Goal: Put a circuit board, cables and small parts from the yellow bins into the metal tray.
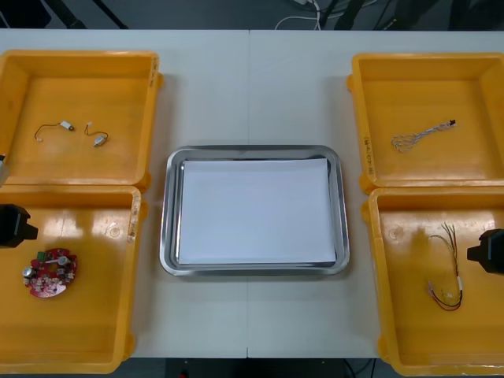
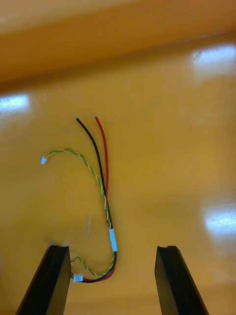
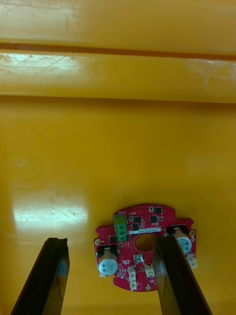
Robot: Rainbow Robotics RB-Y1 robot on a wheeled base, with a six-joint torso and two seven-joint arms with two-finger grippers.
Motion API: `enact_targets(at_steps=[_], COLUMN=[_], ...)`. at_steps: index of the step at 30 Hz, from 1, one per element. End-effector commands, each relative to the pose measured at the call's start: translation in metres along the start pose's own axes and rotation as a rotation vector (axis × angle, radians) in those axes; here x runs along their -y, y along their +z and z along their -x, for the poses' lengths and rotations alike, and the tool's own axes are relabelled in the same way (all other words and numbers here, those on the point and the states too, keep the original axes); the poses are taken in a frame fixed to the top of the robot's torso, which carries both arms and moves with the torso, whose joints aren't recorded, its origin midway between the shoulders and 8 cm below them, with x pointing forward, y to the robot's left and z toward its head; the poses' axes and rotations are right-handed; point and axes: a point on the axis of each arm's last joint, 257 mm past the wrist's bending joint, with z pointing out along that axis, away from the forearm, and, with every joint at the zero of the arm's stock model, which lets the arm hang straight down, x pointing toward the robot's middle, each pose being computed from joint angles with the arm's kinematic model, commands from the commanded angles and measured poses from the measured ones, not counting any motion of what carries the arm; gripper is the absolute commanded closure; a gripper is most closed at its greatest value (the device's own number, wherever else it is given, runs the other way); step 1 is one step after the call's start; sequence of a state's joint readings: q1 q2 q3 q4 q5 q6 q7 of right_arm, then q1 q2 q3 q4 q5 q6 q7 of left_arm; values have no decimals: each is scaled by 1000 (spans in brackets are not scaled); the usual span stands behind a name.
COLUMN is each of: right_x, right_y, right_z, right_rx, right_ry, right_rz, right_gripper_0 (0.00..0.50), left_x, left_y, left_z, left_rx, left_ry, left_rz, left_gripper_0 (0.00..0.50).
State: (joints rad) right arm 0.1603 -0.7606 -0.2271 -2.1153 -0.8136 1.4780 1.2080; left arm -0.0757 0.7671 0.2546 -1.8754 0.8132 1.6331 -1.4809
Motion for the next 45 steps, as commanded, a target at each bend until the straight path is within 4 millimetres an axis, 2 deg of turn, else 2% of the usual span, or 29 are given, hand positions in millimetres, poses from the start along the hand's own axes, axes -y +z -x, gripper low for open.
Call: enact_targets(at_steps=[1,8,17,24,31,39,45], right_x=[-1,-3,-6,7,11,12,6], right_y=[3,15,34,43,51,57,60], right_z=[-7,-10,-10,-14,-23,-37,-45], right_rx=[18,34,60,65,44,17,5], right_ry=[-36,-47,-75,-157,-153,-145,-124], right_rz=[-5,-6,-7,-95,-107,-99,-79], right_gripper_0=[0,0,0,0,0,0,0], left_x=[6,11,7,4,5,6,8], left_y=[15,29,41,49,55,60,62], left_z=[-6,-8,-20,-30,-40,-40,-41], left_rx=[-7,9,20,22,11,28,28], left_ry=[-60,-70,-66,-59,-59,-53,-47], left_rz=[-3,-13,-9,-1,-1,0,-1], left_gripper_0=[0,0,0,0,0,0,0])
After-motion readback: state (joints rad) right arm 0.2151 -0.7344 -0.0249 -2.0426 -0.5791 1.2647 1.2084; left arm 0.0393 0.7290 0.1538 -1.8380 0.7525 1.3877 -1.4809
